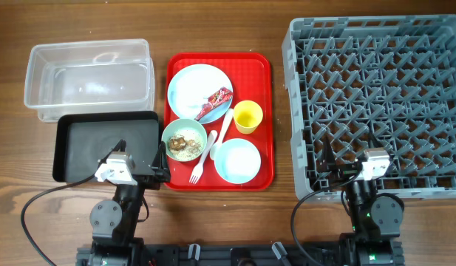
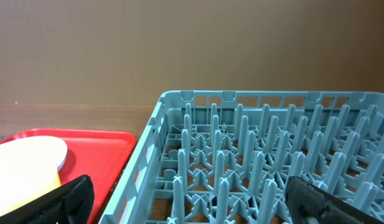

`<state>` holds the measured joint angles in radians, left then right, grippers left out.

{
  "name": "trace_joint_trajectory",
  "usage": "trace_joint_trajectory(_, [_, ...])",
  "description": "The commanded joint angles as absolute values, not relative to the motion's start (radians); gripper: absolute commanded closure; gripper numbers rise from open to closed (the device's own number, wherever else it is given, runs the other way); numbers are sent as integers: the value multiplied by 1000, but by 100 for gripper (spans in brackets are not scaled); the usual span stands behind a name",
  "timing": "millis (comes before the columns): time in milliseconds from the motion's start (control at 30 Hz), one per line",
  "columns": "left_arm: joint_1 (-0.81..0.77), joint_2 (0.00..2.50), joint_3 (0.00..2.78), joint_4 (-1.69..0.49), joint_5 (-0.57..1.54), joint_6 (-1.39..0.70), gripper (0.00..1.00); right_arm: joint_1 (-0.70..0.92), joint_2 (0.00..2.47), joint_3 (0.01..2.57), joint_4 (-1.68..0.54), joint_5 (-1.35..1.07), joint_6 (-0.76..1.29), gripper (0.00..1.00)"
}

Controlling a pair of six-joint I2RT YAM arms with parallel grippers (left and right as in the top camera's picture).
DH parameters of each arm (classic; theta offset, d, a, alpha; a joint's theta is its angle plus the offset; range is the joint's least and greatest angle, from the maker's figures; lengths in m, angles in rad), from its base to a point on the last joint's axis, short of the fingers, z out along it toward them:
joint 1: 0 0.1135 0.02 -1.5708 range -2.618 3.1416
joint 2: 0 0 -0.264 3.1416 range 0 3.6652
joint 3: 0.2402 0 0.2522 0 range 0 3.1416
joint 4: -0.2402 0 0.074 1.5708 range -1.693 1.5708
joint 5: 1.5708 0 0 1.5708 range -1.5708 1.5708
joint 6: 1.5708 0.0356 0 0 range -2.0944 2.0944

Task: Sort waste into correct bins and load items into the dishwasher rack

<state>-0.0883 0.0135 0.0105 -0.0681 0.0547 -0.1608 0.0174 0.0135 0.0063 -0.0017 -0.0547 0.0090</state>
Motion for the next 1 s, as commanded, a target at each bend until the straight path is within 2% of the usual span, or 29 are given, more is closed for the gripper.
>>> trace_joint_trajectory(0, [-81,3,6,-72,71,-142,0,21,5,5,2,-49,2,0])
trace_joint_trajectory(800, [-81,3,6,-73,67,-142,0,21,5,6,2,-53,16,0])
trace_joint_trajectory(967, [-81,102,40,-81,67,-142,0,21,83,100,-90,-6,52,0])
